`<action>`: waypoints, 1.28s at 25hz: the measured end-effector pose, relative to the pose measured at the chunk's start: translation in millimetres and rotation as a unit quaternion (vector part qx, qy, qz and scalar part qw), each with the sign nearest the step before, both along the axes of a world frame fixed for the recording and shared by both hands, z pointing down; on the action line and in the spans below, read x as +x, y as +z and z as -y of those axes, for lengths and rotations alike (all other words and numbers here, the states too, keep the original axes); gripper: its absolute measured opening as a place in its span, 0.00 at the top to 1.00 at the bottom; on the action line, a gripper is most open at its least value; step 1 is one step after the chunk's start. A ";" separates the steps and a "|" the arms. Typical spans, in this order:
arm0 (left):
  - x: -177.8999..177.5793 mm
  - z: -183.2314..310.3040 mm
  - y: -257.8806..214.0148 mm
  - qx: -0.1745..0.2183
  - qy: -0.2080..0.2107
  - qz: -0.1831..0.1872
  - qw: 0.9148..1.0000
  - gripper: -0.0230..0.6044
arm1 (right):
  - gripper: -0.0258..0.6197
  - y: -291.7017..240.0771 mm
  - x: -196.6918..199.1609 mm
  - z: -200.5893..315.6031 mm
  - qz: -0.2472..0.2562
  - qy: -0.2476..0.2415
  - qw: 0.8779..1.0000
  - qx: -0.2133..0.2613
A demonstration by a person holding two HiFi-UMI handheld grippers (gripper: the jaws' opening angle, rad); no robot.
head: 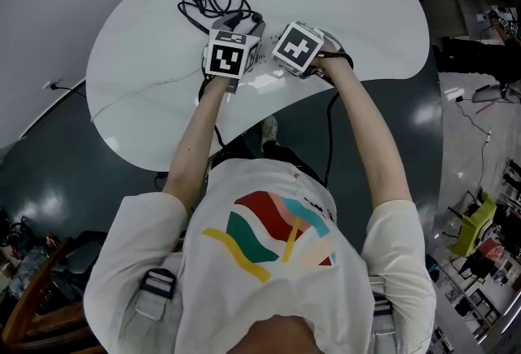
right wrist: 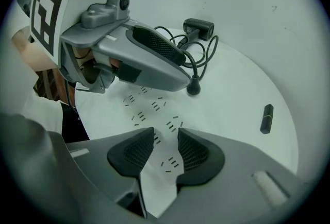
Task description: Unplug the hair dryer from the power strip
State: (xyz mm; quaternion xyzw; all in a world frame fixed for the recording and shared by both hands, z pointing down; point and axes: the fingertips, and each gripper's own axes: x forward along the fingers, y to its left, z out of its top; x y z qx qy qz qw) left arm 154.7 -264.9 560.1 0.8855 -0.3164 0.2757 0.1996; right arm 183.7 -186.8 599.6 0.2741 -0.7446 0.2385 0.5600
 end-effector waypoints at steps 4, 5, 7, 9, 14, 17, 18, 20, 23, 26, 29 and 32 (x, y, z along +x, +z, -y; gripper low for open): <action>-6.0 -6.3 -8.2 0.002 -0.006 0.000 1.000 0.67 | 0.70 0.3 -3.8 -2.1 0.004 0.002 1.000 -0.003; -7.2 -8.3 -11.1 0.003 -0.008 -0.001 1.000 0.67 | 0.70 0.1 -4.3 -1.9 0.006 0.003 1.000 -0.001; -9.7 -13.2 -17.0 0.005 -0.011 -0.005 1.000 0.67 | 0.70 -1.0 -4.3 -2.2 0.006 0.005 1.000 0.002; -13.0 -18.9 -22.0 0.007 -0.015 -0.008 1.000 0.67 | 0.70 -3.0 -2.9 -2.9 0.003 0.007 1.000 0.004; -24.4 -29.7 -32.4 0.012 -0.027 -0.018 0.999 0.66 | 0.70 -5.7 0.5 2.3 -0.008 0.014 1.000 0.020; -34.6 -31.0 -48.8 0.038 -0.045 -0.033 0.998 0.73 | 0.70 -3.2 -2.2 -3.7 -0.002 0.024 1.000 0.005; -39.0 -30.4 -56.8 0.053 -0.055 -0.039 0.996 0.78 | 0.70 -0.9 -5.5 -12.0 0.007 0.031 0.999 -0.017; -47.9 -30.1 -71.0 0.080 -0.075 -0.049 0.993 0.88 | 0.71 1.6 -10.0 -20.7 0.018 0.040 0.998 -0.039; -56.2 -34.5 -88.5 0.096 -0.093 -0.071 0.988 0.96 | 0.72 0.9 -8.9 -18.5 0.015 0.047 0.998 -0.029; -60.2 -39.9 -105.1 0.101 -0.096 -0.089 0.986 0.96 | 0.72 -0.3 -6.8 -13.4 0.012 0.053 0.998 -0.014; -65.6 -43.6 -122.0 0.111 -0.103 -0.102 0.983 0.96 | 0.72 -1.6 -5.9 -10.9 0.009 0.056 0.998 -0.002; -71.8 -44.5 -139.3 0.124 -0.113 -0.112 0.979 0.96 | 0.72 -5.9 -0.6 -5.0 -0.006 0.065 0.998 0.018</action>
